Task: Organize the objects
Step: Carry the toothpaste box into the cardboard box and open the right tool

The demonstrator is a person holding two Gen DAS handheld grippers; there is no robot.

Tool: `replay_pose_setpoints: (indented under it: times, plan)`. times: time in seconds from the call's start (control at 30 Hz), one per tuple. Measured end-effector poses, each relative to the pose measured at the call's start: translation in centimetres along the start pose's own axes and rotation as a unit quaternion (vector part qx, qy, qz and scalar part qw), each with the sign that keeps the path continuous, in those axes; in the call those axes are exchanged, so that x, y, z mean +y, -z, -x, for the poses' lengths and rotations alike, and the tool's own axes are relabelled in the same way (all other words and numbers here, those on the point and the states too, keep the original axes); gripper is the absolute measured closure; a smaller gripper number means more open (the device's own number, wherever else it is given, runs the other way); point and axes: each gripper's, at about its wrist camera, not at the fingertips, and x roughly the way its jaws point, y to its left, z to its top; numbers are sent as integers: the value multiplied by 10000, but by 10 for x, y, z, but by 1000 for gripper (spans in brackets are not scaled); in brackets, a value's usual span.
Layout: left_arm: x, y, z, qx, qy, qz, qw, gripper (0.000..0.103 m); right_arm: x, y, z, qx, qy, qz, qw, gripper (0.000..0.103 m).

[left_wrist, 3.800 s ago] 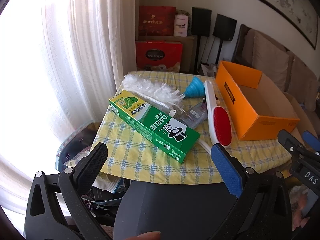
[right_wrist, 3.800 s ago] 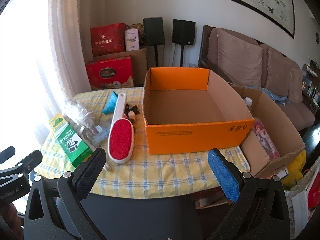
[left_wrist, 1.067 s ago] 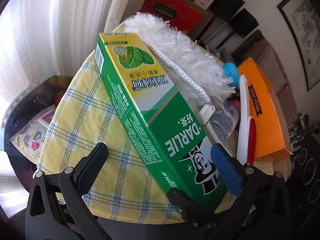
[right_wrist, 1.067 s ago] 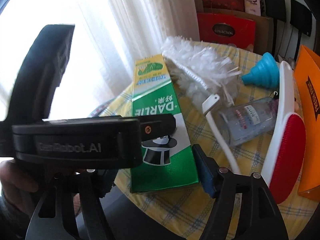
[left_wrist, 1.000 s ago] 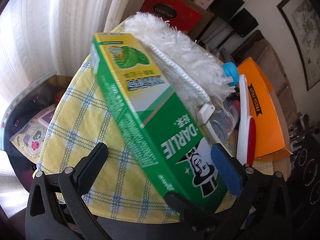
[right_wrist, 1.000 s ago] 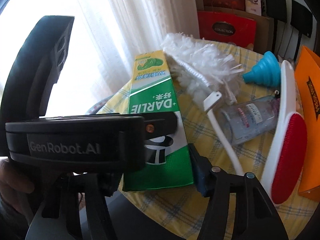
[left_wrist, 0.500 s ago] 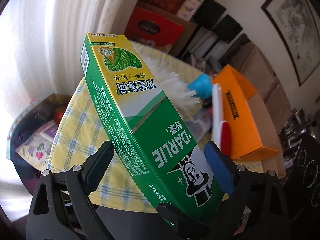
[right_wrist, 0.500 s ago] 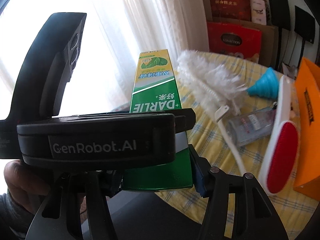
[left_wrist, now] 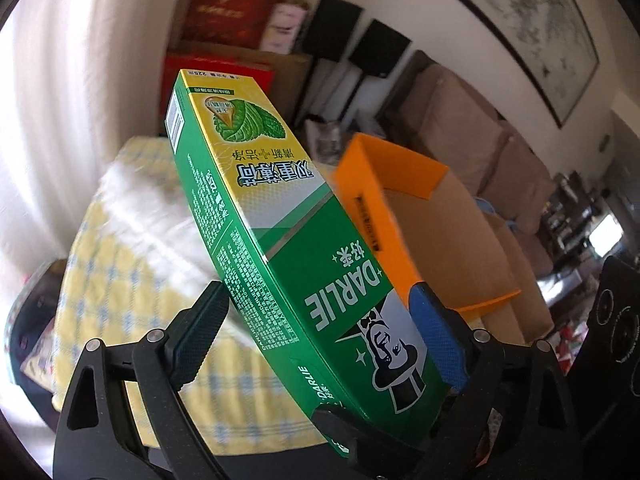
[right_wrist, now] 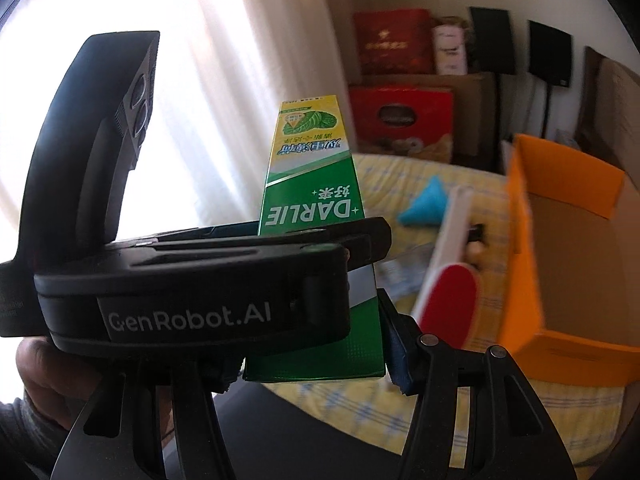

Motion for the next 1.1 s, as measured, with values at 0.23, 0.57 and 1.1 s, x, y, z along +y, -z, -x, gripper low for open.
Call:
replay_pose_setpoints:
  times: [0.23, 0.57, 1.1]
  plan:
    - [-49, -16, -23, 140, 403, -241, 9988, 14, -39, -6, 34, -180, 383, -320, 9986, 44]
    - [-106, -30, -64, 371, 660, -708, 9946, 14, -103, -17, 65, -402, 792, -811, 9927, 44]
    - [-180, -40, -134, 1106, 1101, -1127, 9813, 14, -186, 1, 99, -480, 1363, -1481, 9784, 45]
